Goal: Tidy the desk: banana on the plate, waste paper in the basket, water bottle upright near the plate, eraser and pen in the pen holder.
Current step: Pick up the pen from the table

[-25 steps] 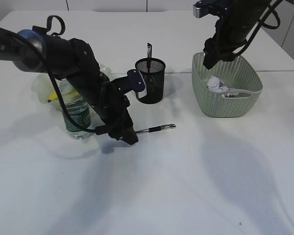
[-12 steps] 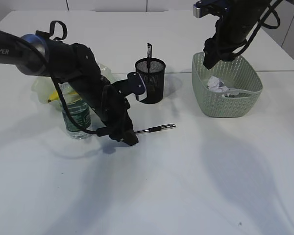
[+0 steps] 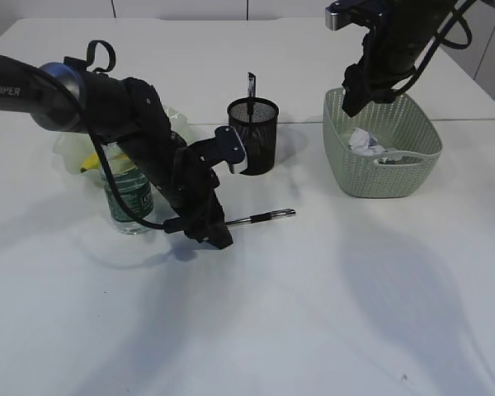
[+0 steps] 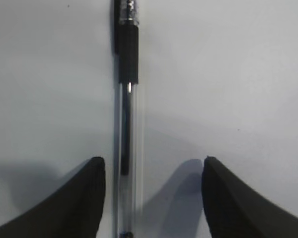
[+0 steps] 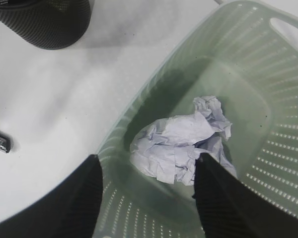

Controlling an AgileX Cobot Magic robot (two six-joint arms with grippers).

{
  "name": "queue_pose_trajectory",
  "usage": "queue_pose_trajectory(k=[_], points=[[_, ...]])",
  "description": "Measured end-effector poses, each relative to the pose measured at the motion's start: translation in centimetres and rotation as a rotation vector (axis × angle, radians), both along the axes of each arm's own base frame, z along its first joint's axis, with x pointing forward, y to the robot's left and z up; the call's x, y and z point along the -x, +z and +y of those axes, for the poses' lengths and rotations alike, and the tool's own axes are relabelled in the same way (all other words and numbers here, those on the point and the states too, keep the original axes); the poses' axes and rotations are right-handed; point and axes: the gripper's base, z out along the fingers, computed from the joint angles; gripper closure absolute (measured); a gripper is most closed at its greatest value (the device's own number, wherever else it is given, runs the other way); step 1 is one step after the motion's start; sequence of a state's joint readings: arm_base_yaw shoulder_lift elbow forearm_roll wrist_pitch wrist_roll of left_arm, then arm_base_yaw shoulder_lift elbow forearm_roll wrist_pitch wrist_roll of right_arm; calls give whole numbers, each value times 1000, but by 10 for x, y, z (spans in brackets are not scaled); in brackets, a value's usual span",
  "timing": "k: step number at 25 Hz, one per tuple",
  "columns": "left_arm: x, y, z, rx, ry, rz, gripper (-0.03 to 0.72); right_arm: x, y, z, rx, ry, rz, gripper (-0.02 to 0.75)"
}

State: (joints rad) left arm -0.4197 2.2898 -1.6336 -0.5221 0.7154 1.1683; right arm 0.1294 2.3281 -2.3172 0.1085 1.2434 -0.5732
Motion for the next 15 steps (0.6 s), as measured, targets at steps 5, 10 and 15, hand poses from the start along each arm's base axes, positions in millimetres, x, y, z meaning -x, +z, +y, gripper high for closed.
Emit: queue_pose_trajectory(k=[5, 10, 15], points=[[1, -1, 0, -2, -8, 17, 263, 0, 0, 0, 0, 0, 0, 296], [5, -1, -1, -3, -28, 63, 263, 0, 0, 0, 0, 0, 0, 296], [8, -1, -1, -3, -41, 93, 265, 0, 0, 0, 0, 0, 0, 296]])
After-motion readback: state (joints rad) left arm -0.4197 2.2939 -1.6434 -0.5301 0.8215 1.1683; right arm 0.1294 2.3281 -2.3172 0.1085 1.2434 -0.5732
